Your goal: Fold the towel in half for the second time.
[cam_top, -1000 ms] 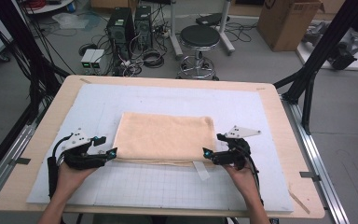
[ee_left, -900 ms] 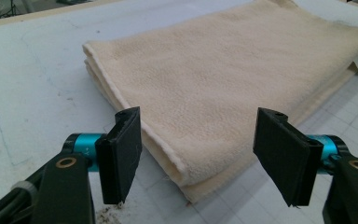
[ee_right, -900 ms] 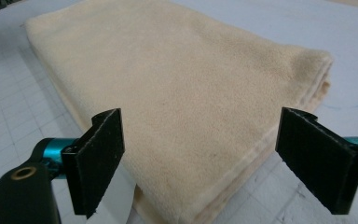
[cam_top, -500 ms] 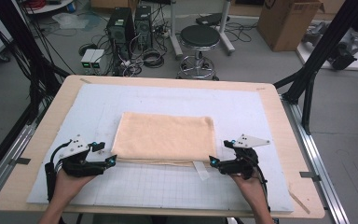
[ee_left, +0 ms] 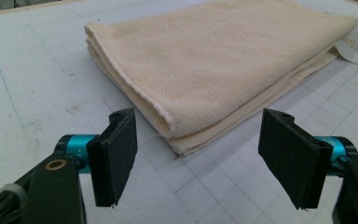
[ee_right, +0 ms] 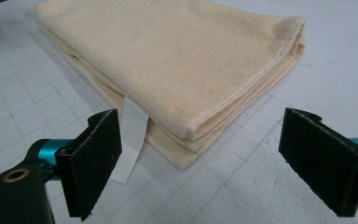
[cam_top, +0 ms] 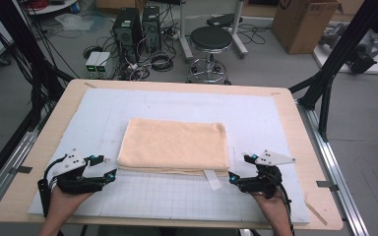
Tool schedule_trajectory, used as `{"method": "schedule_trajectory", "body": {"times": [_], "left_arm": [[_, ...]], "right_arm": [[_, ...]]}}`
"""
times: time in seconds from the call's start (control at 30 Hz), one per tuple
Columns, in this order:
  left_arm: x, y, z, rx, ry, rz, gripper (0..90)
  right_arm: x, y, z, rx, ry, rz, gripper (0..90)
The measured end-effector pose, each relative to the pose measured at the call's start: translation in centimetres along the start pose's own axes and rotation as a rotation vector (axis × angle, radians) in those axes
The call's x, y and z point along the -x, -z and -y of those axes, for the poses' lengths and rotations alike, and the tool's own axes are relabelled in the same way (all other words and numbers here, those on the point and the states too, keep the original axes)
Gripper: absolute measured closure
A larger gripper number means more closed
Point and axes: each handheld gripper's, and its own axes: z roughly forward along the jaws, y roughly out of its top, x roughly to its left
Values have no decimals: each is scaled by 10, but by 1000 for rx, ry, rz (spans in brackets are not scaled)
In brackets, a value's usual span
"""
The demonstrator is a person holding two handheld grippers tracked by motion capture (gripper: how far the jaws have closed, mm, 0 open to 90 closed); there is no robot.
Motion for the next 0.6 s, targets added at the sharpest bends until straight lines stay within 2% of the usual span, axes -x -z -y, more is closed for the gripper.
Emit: {"method": "schedule_trajectory", "body": {"times": [0.43,0.6], "left_arm": [[8,10,10,-10,-9,-2,279],[8,7,11,-11,-9,1,278]], "right_arm": [[-3,21,14,17,-31,10,124],[-2,19,14,18,-34,12,123]]}}
